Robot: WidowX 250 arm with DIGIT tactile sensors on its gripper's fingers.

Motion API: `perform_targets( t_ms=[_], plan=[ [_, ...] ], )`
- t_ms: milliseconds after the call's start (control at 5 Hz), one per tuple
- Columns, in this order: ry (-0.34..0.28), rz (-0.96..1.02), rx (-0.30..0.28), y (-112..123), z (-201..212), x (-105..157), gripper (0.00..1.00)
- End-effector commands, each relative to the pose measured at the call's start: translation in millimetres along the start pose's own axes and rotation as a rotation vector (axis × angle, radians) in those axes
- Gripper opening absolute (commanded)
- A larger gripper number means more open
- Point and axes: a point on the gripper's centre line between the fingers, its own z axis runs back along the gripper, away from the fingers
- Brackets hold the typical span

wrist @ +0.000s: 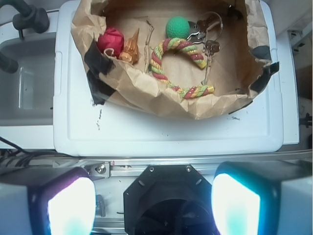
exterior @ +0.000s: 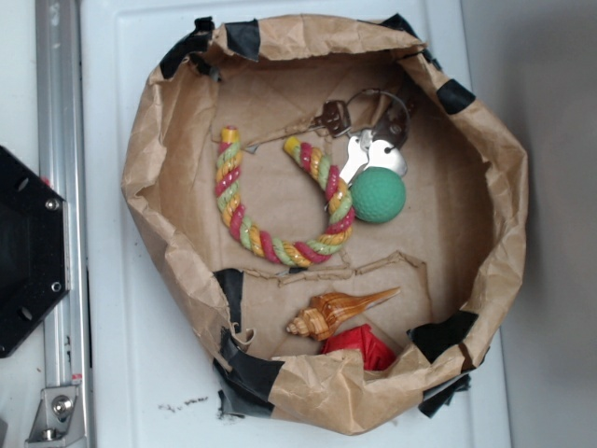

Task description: Grab the multicolored rope.

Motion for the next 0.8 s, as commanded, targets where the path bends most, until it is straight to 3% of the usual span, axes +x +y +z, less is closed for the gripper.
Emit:
perform_targets(
  t_ms=[0, 200, 400, 600],
  plan=[
    [0.0, 0.0, 0.0, 0, 0, 0, 1.0],
    [-0.007, 0.179, -0.15, 12, -28, 48, 1.0],
    [-0.103, 0.422, -0.184, 20, -54, 93, 1.0],
    [-0.113, 0.665, -0.107, 33, -95, 135, 1.0]
  ],
)
